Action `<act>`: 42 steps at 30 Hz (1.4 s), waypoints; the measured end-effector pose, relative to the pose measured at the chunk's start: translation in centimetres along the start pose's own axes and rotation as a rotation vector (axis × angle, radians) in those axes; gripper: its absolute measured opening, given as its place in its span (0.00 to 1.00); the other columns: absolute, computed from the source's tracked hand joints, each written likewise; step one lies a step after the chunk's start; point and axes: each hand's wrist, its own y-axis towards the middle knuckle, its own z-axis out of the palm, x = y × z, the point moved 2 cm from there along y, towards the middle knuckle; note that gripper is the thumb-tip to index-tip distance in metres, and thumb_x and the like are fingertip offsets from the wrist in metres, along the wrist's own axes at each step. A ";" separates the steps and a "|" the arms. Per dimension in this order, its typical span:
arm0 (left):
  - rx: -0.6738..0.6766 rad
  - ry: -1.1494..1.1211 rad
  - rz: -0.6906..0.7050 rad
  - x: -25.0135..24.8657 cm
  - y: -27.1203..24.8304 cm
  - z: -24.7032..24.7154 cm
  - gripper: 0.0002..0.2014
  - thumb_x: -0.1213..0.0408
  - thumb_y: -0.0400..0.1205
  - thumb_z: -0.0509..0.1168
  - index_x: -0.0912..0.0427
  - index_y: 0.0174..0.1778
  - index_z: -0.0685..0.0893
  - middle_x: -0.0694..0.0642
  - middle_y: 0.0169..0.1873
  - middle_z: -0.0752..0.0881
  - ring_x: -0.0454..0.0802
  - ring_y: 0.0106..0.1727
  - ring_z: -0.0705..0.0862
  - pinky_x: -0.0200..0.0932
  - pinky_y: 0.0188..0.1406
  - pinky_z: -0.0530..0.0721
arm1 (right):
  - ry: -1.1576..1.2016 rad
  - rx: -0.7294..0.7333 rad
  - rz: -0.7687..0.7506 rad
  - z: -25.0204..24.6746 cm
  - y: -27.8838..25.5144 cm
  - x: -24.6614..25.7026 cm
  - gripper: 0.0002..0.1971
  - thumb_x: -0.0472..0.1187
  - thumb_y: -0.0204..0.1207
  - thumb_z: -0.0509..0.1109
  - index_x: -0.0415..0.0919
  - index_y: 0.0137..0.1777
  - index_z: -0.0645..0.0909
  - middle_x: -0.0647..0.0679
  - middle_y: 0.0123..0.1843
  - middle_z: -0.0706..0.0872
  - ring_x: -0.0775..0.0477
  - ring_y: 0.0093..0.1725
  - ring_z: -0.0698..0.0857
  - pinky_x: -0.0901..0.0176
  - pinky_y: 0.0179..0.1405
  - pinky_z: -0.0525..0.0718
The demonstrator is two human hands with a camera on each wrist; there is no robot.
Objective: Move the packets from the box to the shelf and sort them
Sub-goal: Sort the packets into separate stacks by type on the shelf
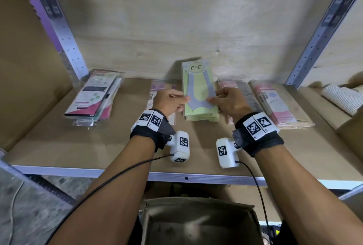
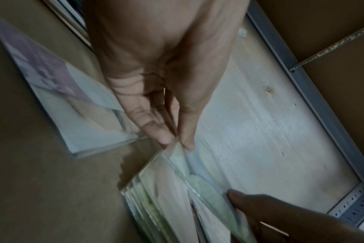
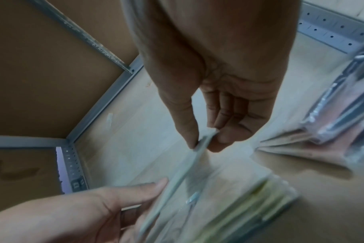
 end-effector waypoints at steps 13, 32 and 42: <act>-0.040 0.351 0.025 -0.9 1.1 2.6 0.21 0.72 0.74 0.78 0.64 0.65 0.87 0.61 0.56 0.91 0.55 0.52 0.91 0.50 0.64 0.87 | -0.306 -0.109 0.041 -0.7 1.4 -0.3 0.21 0.36 0.66 0.84 0.36 0.59 0.87 0.40 0.60 0.89 0.46 0.57 0.86 0.60 0.53 0.83; -0.037 0.573 -0.042 -0.7 -0.2 1.9 0.21 0.67 0.73 0.81 0.65 0.62 0.88 0.65 0.57 0.91 0.59 0.58 0.90 0.51 0.65 0.86 | -0.441 -0.020 0.021 0.3 0.4 0.3 0.14 0.30 0.69 0.79 0.24 0.54 0.88 0.32 0.53 0.91 0.37 0.52 0.90 0.47 0.55 0.90; -0.185 0.578 0.108 -2.9 -0.7 -3.1 0.07 0.63 0.78 0.73 0.59 0.49 0.93 0.59 0.52 0.91 0.57 0.54 0.88 0.47 0.62 0.85 | -0.449 -0.036 -0.170 1.1 -0.4 1.9 0.15 0.42 0.76 0.75 0.44 0.63 0.86 0.46 0.58 0.88 0.48 0.55 0.84 0.62 0.54 0.78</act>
